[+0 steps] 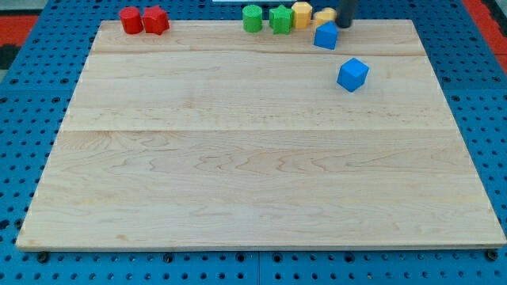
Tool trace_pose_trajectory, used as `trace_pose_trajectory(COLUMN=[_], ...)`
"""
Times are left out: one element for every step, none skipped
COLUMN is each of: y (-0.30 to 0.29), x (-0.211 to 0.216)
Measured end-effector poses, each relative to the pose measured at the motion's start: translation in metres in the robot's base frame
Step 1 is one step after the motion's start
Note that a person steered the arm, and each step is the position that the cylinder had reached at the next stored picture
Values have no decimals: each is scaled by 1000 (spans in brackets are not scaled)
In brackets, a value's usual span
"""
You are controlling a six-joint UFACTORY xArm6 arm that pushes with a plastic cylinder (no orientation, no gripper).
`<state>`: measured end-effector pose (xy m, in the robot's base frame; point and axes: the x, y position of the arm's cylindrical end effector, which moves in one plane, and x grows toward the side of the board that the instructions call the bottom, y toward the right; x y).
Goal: Move your arm towards the top right corner if the board
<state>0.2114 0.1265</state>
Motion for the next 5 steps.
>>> trace_pose_trajectory(y=[-59,-36,25,-25,-6], x=[20,57,101,94,83])
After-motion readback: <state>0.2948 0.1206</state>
